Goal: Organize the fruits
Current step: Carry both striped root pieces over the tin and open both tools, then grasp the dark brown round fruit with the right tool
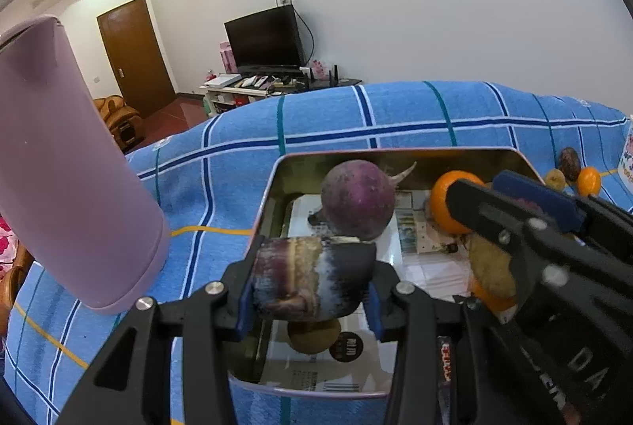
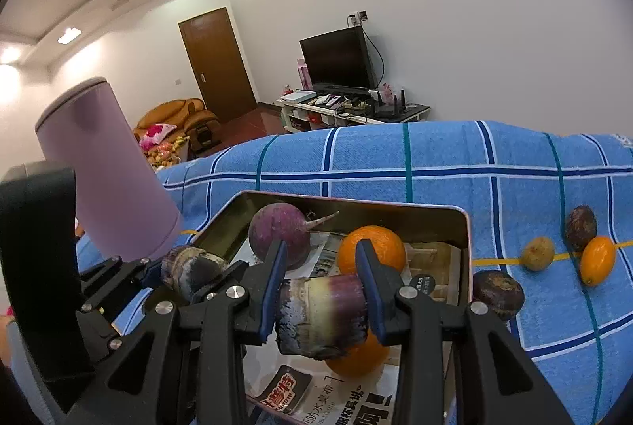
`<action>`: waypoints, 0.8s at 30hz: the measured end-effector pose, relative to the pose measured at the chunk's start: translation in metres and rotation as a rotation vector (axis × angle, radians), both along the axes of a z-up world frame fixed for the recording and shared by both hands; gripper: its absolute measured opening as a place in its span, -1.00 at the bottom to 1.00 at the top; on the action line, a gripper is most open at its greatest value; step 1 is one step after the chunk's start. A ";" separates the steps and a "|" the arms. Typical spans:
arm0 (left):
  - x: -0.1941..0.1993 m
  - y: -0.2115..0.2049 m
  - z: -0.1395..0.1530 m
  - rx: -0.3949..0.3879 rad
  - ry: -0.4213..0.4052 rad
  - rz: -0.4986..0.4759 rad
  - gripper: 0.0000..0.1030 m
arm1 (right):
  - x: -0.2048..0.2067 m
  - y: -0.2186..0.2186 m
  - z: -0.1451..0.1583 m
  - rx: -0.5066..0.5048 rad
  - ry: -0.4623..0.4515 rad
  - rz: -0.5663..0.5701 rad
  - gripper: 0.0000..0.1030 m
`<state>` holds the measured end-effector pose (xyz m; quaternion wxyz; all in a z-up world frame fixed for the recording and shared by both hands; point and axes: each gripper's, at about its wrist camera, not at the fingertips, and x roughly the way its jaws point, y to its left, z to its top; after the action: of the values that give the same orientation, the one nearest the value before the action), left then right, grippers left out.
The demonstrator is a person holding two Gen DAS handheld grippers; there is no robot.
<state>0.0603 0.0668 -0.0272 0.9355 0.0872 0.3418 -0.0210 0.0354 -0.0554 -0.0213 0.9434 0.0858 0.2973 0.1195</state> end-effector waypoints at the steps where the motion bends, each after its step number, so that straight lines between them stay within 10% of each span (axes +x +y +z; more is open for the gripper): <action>1: 0.000 0.000 0.000 -0.003 -0.002 0.003 -0.06 | -0.001 -0.002 0.000 0.018 0.001 0.000 -0.24; 7: -0.006 0.000 0.006 -0.054 -0.024 -0.025 0.25 | -0.014 -0.012 0.011 0.077 -0.060 -0.022 0.23; 11: -0.015 -0.003 0.014 -0.031 -0.101 -0.005 0.90 | -0.026 -0.022 0.021 0.089 -0.129 -0.081 0.25; 24: -0.020 0.011 0.022 -0.058 -0.166 0.053 1.00 | -0.041 -0.068 0.024 -0.012 -0.140 -0.364 0.25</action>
<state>0.0406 0.0773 -0.0054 0.9630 0.0523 0.2644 0.0012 -0.0055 -0.1238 0.0031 0.9683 0.1241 0.2111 -0.0492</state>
